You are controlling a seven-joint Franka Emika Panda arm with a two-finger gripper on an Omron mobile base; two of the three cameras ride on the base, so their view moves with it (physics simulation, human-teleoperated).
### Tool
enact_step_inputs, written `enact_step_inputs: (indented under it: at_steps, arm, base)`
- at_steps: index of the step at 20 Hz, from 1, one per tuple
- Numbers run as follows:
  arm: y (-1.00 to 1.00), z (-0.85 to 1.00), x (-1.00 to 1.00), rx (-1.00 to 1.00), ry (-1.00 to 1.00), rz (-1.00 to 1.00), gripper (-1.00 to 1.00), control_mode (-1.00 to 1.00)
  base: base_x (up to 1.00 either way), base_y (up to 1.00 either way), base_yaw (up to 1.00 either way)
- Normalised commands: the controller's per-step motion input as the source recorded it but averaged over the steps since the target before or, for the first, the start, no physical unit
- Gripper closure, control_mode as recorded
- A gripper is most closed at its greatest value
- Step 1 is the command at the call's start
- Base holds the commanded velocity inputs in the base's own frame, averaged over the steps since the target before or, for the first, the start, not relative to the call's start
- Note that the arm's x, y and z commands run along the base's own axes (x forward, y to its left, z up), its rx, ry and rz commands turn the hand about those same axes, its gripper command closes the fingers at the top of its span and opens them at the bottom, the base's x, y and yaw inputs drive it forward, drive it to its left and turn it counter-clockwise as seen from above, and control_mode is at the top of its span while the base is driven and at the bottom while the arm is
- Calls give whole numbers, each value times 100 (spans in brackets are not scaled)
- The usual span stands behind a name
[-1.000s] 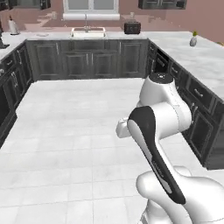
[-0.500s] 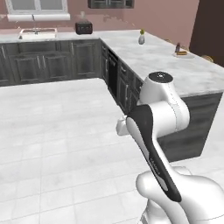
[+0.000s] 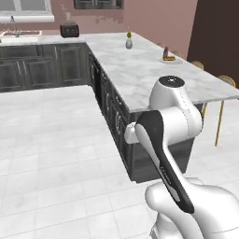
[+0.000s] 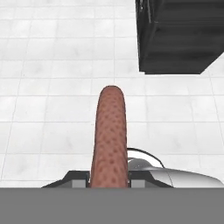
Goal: Move the hot dog bun to the plate on the dining table and place the condiment next to that plate. Then navigate to the fridge and take the sausage and place it on the plate as well.
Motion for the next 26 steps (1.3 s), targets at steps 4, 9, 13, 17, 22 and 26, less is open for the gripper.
enact_step_inputs:
  at_steps: [4, 9, 13, 17, 22, 26]
  arm:
    - [0, 0, 0, 0, 0, 0, 100, 100]
    - [0, 0, 0, 0, 0, 0, 100, 100]
    - [0, 0, 0, 0, 0, 0, 100, 100]
    - [0, 0, 0, 0, 0, 0, 100, 100]
    - [0, 0, 0, 0, 0, 0, 100, 100]
    - [0, 0, 0, 0, 0, 0, 100, 100]
  base:
    - [50, -100, 0]
    - [58, -100, 0]
    - [65, -100, 0]
    - [66, -100, 0]
    - [64, -100, 0]
    - [55, -100, 0]
